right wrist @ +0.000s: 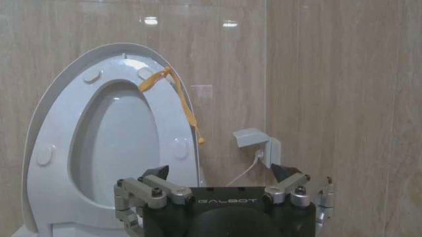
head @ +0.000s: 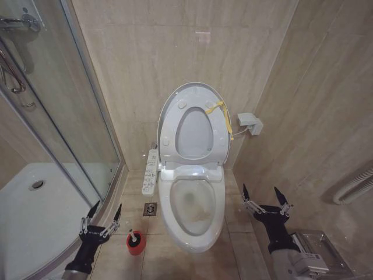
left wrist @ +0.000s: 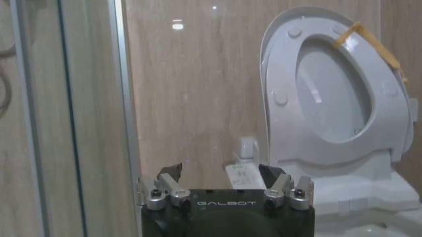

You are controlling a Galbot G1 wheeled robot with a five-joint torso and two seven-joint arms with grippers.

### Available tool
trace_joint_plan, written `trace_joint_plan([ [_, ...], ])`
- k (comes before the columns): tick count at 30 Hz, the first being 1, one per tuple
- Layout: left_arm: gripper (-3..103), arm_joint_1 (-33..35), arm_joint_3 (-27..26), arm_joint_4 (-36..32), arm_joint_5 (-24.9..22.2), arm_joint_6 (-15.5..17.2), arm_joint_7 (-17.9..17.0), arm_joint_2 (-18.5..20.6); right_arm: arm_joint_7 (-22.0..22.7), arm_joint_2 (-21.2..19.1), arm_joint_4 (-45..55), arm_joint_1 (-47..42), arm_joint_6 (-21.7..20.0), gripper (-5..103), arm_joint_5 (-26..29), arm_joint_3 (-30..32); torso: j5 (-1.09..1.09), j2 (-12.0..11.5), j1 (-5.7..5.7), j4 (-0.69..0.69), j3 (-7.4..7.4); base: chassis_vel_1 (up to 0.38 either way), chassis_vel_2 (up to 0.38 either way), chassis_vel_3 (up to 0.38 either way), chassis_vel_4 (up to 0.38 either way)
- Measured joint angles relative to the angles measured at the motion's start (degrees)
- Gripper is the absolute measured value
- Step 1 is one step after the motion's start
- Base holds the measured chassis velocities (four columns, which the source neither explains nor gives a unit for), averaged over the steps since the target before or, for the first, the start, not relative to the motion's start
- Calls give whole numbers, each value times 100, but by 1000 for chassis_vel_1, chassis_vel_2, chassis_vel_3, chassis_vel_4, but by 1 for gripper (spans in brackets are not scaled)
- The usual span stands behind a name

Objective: Open the toilet lid, clean the toilet bowl with a toilet brush, close the toilet lid, and flush.

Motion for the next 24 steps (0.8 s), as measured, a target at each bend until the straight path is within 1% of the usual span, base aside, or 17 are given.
trace_joint_plan([
  [1,85,-41,20,172,25,-139,1,-22,0,1,0,0,0,100,0,0,0,0,0,-1,0,0,0,0,0],
  [2,81,-97,50,394,25,-264,-13,-52,0,1,0,0,0,100,0,0,0,0,0,-1,0,0,0,0,0],
  [3,81,-97,50,394,25,-264,-13,-52,0,1,0,0,0,100,0,0,0,0,0,-1,0,0,0,0,0],
  [7,81,-198,133,1000,-96,-378,-19,-95,0,0,0,0,0,100,0,0,0,0,0,0,0,0,0,0,0],
  [9,81,-239,150,1169,-98,-424,9,-100,0,0,-1,0,0,100,0,0,-1,0,0,0,0,0,0,0,0],
  [10,80,-385,173,1597,-102,-587,177,-102,0,0,0,0,0,100,0,0,0,0,0,-1,0,0,0,0,0],
  [12,80,-446,182,1739,-102,-653,254,-101,0,0,0,0,0,100,0,0,0,0,0,0,0,0,0,0,0],
  [13,80,-628,218,2136,-106,-844,483,-88,0,0,0,0,0,100,0,0,-1,0,0,-1,0,0,0,0,0],
  [14,80,-731,236,2325,-107,-929,586,-81,0,0,0,0,0,100,0,0,-1,0,0,0,0,0,0,0,0],
  [15,80,-940,261,2647,-121,-1074,777,-63,0,0,-1,0,0,100,0,0,-1,0,0,0,0,0,0,0,0],
  [16,80,-940,261,2647,-121,-1074,777,-63,0,0,-1,0,0,100,0,0,-1,0,0,0,0,0,0,0,0],
  [17,80,-1100,279,2850,-125,-1166,888,-41,0,0,0,0,0,100,0,0,-2,0,0,0,0,0,0,0,0],
  [18,76,-1261,307,3064,-133,-1255,953,-17,0,0,0,0,0,100,0,0,0,0,0,-1,0,0,0,0,0],
  [20,76,-1573,441,3490,-366,-1370,1020,34,0,0,0,0,0,100,0,0,-1,0,0,-1,0,0,0,0,0],
  [21,76,-1573,441,3490,-366,-1370,1020,34,0,0,0,0,0,100,0,0,-1,0,0,-1,0,0,0,0,0],
  [22,76,-1751,555,3733,-564,-1396,1055,70,0,0,0,0,0,100,0,0,-2,0,0,-2,0,0,0,0,0],
  [24,76,-1927,653,3981,-669,-1407,1166,109,0,0,0,0,0,100,0,0,0,0,0,-1,0,0,0,0,0],
])
